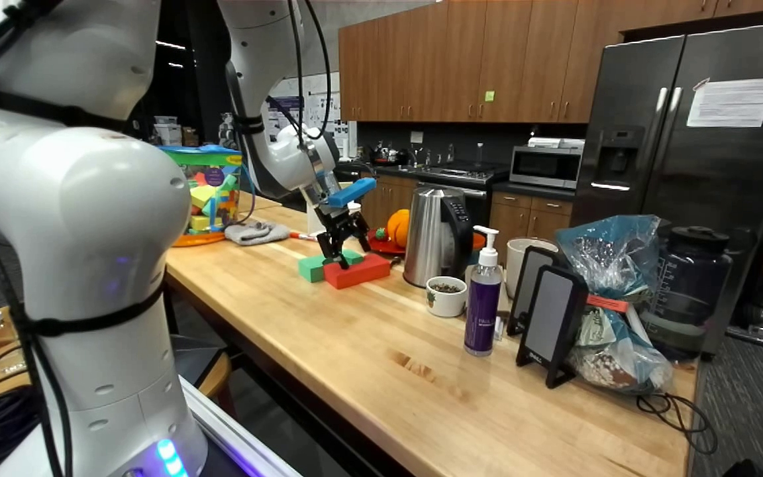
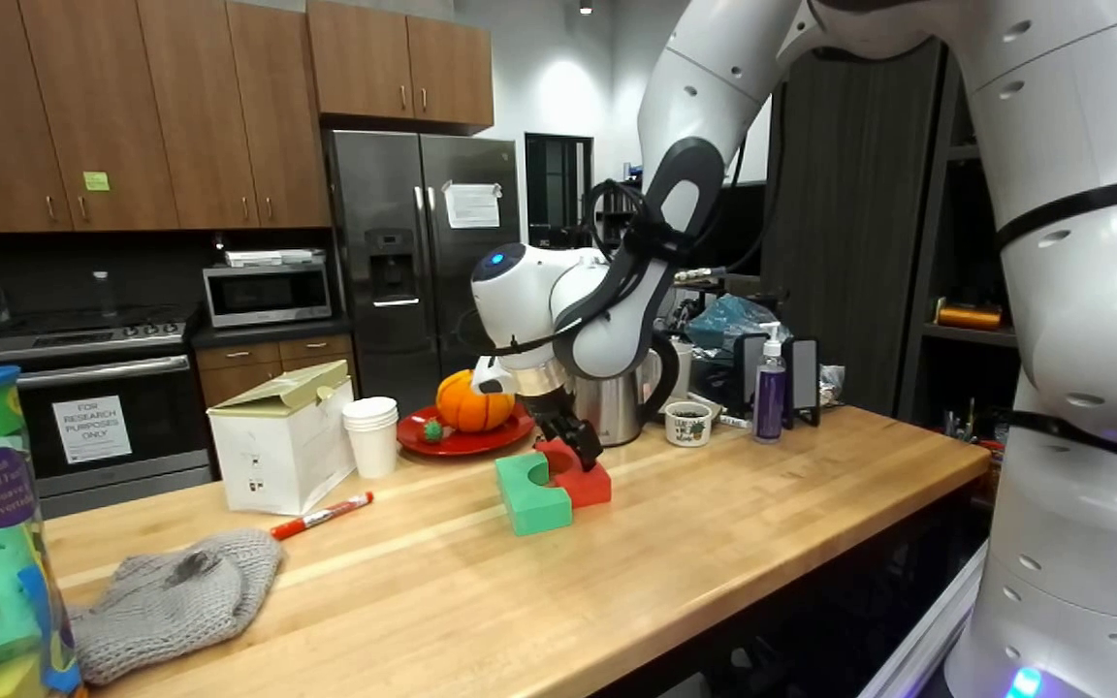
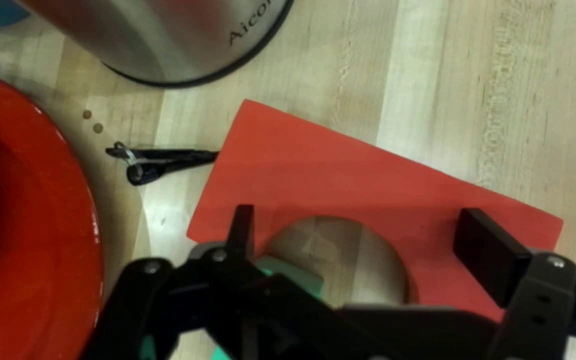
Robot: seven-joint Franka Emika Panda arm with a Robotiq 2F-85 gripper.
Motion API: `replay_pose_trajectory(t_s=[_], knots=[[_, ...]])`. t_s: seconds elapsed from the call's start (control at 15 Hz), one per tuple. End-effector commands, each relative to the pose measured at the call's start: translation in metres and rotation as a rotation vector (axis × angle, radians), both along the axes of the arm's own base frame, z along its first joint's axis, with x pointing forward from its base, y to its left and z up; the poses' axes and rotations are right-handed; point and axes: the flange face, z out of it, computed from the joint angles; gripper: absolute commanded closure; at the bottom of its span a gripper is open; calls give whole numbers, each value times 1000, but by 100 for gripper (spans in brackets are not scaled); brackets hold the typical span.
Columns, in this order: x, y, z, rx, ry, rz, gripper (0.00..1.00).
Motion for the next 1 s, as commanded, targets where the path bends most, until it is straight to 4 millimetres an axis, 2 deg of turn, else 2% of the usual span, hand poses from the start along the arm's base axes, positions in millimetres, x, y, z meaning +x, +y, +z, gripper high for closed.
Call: replay_pose_trajectory(t_s=[0.0,0.6,0.93], knots=[[0,18,-12,35,28,47,0],[-4,22,-10,30,35,75,0],[-9,22,4,11,4,75,0]])
